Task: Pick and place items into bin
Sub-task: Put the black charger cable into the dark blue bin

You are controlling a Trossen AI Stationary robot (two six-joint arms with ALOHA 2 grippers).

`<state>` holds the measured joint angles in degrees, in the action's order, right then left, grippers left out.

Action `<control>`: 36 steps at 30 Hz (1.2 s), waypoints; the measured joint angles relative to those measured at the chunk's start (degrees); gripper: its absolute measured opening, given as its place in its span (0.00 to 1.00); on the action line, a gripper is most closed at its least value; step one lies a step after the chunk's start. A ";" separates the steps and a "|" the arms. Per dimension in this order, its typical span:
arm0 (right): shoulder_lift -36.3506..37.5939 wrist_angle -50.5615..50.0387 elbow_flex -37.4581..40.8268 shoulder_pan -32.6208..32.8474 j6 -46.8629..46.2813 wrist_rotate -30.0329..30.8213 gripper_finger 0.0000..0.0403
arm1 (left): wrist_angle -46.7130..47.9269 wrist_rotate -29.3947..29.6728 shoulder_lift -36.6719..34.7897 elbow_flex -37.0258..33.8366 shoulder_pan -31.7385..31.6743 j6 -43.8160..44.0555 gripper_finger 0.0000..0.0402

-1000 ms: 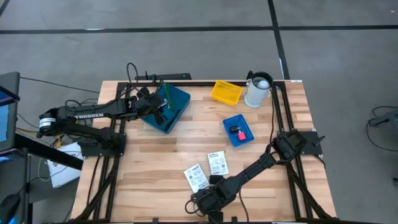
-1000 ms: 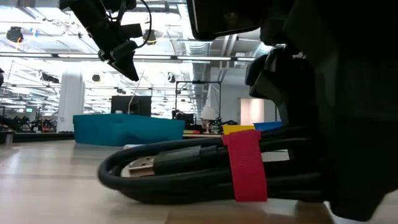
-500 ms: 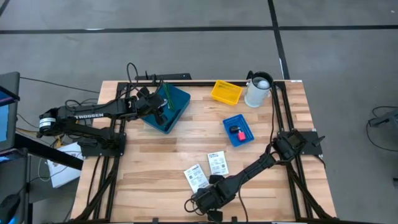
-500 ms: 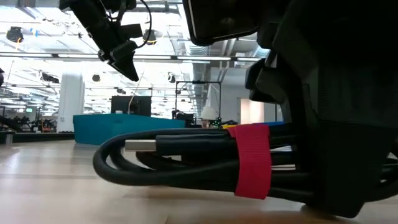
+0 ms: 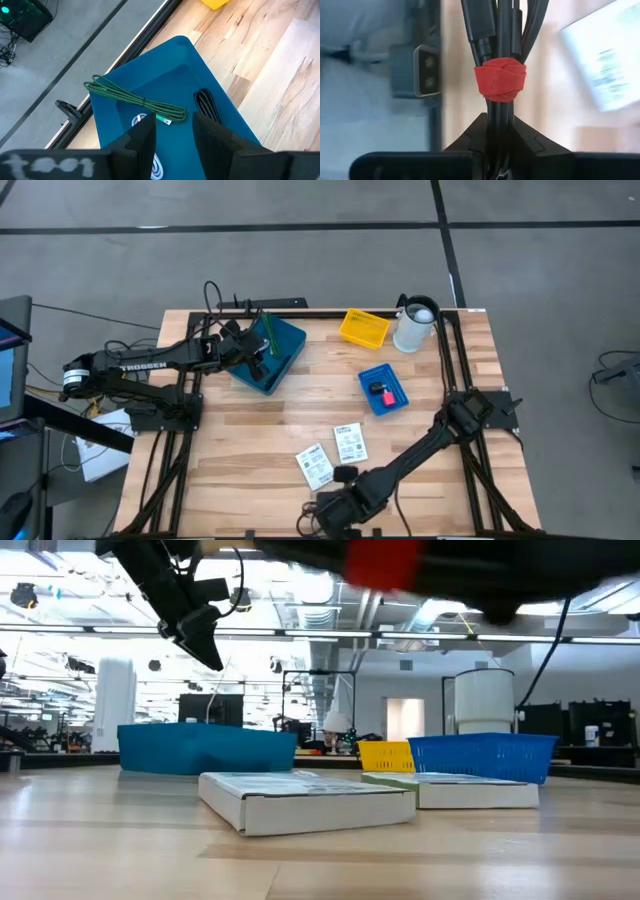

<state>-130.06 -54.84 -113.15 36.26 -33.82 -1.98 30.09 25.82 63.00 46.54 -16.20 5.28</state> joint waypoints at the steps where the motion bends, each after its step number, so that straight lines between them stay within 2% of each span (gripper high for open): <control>1: 0.19 -1.74 -1.39 -0.01 1.06 2.10 0.09 | 0.00 0.00 0.00 0.00 0.01 -0.01 0.30; 4: 0.79 -4.48 -5.94 -0.70 4.71 8.56 0.09 | 0.00 0.00 0.00 0.00 -0.01 0.00 0.30; 8: 0.70 -13.03 -12.89 -2.62 11.14 17.50 0.09 | -0.01 0.00 0.00 0.00 0.01 0.00 0.30; 11: 0.84 -17.71 -17.30 -5.29 15.80 23.89 0.09 | -0.01 0.00 0.00 0.00 0.00 0.00 0.30; 15: 1.31 -22.28 -21.86 -10.62 21.76 29.20 0.09 | 0.00 0.00 0.00 0.00 0.01 0.00 0.30; 22: 4.23 -19.50 -20.95 -23.86 30.86 30.89 0.09 | -0.01 -0.02 0.00 0.00 0.01 0.00 0.30; 28: 4.40 -8.24 -21.00 -36.25 38.24 31.53 0.09 | 0.02 0.00 0.00 0.00 -0.01 0.00 0.30; 31: 4.31 -0.61 -21.02 -42.16 39.43 28.15 0.09 | 0.05 0.13 0.00 0.00 -0.08 0.00 0.30; 36: 3.98 11.27 -20.32 -50.76 36.05 17.22 0.09 | -0.07 0.01 0.01 0.00 0.01 0.00 0.30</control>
<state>-126.08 -43.57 -133.47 -14.50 2.23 15.24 30.02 25.83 63.01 46.54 -16.19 5.28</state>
